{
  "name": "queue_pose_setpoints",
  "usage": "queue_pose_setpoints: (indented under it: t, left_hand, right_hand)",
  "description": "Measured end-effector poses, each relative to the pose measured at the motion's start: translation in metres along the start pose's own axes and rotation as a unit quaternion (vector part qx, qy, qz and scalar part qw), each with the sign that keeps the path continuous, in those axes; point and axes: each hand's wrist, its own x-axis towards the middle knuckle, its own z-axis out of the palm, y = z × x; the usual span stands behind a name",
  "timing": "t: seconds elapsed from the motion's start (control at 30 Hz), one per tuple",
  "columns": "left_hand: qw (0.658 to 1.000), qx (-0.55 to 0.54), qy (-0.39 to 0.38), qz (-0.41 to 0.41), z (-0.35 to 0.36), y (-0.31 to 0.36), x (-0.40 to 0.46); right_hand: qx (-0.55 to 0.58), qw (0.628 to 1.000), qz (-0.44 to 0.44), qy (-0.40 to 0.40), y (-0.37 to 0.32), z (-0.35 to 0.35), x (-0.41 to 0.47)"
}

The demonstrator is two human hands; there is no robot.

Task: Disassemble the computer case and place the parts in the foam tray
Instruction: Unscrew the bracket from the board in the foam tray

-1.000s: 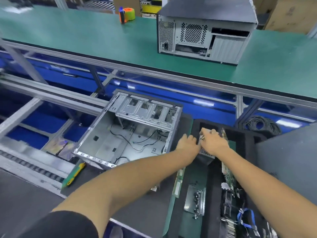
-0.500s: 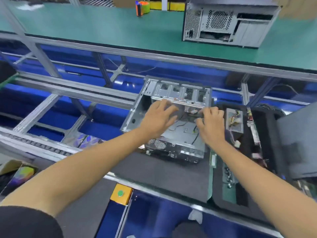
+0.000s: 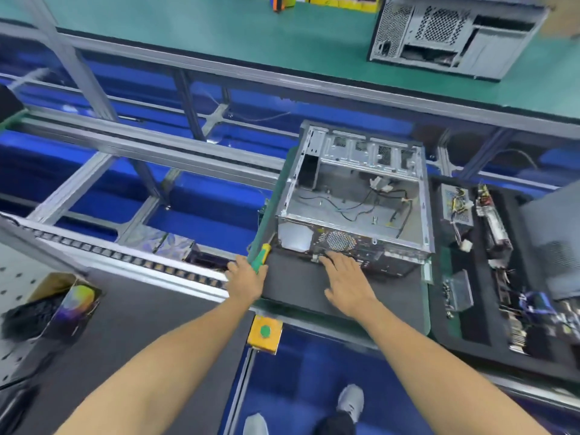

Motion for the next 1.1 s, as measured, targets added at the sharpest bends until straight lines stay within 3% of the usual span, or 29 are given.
queue_pose_setpoints:
  t: [0.17,0.23,0.3,0.37,0.43,0.53,0.67,0.87,1.0,1.1]
  left_hand:
    - [0.968,0.227,0.005,0.109,0.001,0.001,0.013]
    - [0.97,0.22,0.006,0.107,0.0,0.0,0.013]
    - [0.981,0.167,-0.009,0.099,0.004,-0.004,0.01]
    - [0.997,0.035,-0.031,0.056,0.009,-0.01,0.003]
    - [0.994,-0.095,-0.046,0.027,0.015,-0.017,-0.006]
    - [0.981,-0.183,-0.066,0.009,0.025,-0.024,-0.019]
    - [0.932,-0.323,-0.133,-0.098,0.037,-0.02,-0.041]
    - [0.88,-0.427,-0.162,-0.13,0.059,0.007,-0.052]
    - [0.876,-0.424,-0.155,-0.17,0.077,0.027,-0.049]
    - [0.881,-0.429,-0.118,-0.157,0.089,0.037,-0.051]
  right_hand:
    - [-0.09,0.996,-0.011,-0.016,0.001,0.0,0.009]
    - [-0.097,0.995,-0.009,-0.029,0.001,0.005,0.007]
    - [-0.081,0.996,-0.005,-0.02,-0.001,0.007,0.007]
    - [-0.084,0.996,-0.018,-0.016,-0.004,0.009,0.008]
    - [-0.064,0.997,0.001,-0.042,-0.008,0.011,0.007]
    - [-0.035,0.996,0.047,-0.065,-0.014,0.011,0.008]
    - [-0.018,0.994,0.097,-0.038,-0.018,0.011,0.012]
    - [0.058,0.983,0.164,-0.066,-0.024,0.017,0.01]
    - [0.273,0.931,0.232,-0.063,-0.038,0.015,0.013]
    - [0.467,0.831,0.301,-0.021,-0.054,0.012,0.016]
